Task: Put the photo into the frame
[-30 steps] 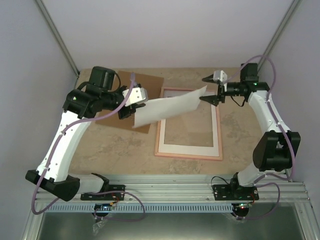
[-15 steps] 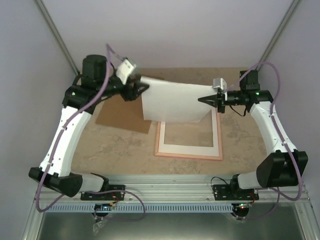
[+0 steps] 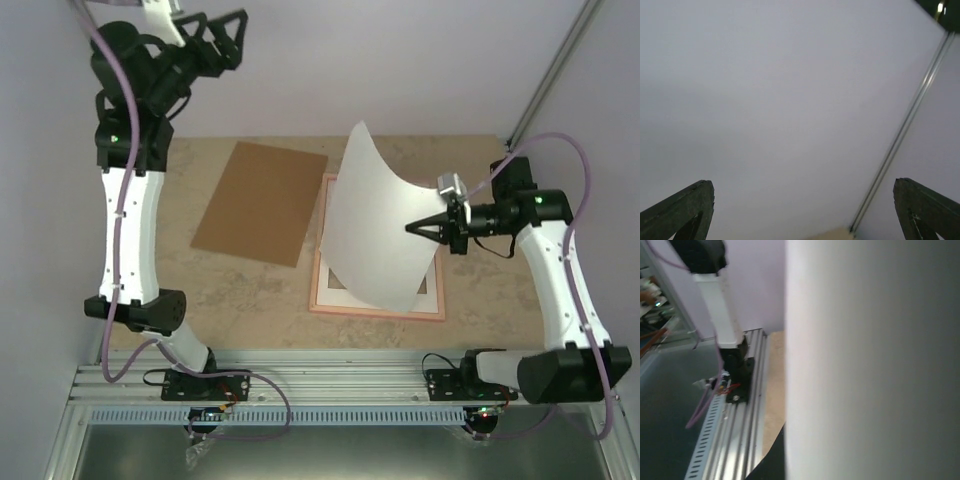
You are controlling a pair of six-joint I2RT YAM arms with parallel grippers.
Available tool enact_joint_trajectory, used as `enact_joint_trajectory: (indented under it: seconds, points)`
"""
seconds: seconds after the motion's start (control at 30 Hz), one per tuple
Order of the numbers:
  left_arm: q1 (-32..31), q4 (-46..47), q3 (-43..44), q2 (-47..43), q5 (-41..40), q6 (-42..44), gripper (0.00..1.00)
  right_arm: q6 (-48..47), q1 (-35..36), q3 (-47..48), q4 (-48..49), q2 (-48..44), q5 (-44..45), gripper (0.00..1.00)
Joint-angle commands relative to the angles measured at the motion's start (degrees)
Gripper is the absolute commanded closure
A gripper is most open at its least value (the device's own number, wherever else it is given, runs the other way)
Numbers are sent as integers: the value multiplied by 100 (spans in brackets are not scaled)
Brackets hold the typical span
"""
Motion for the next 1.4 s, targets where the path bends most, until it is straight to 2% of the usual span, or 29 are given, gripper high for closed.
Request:
enact_joint_trajectory:
  seconds: [0.0, 0.1, 0.23, 0.47, 0.57, 0.63, 0.73, 0.87, 0.97, 1.1, 1.37]
  points:
    - [362, 396, 327, 93, -361, -1388, 1, 471, 660, 136, -398, -679, 0, 99]
    - [730, 514, 271, -50, -72, -2060, 1, 1516, 1545, 108, -30, -1214, 155, 100]
    - [953, 821, 123, -457, 332, -2535, 1, 3180, 2556, -104, 1082, -1834, 701, 99]
    - [961, 1270, -458, -1023, 608, -3214, 0, 3125, 2604, -739, 1171, -1750, 1117, 99]
    - [1163, 1196, -770, -1120, 750, -3456, 1, 2968, 2468, -1061, 1380, -1372, 1224, 99]
    - [1464, 1545, -1102, -1193, 1059, -3906, 1, 2753, 2380, -1112, 1445, -1101, 1230, 100]
    - [1553, 1794, -1421, -1202, 1164, -4209, 1, 2357, 2184, -1185, 1365, -741, 1259, 99]
    - [1786, 1896, -1114, -957, 1193, -4250, 1, 2063, 1562, -1198, 1102, -225, 1396, 99]
    - [1916, 2163, -1443, -963, 1276, -4390, 0, 1714, 1068, -1121, 920, 246, 1860, 99]
    - [1958, 2398, -1329, -673, 1341, -4585, 0, 1520, 798, -1119, 1147, 768, 2696, 99]
    - [2008, 2163, -1183, -448, 1370, -4326, 0, 1405, 51, -631, 1409, 1924, 3238, 99]
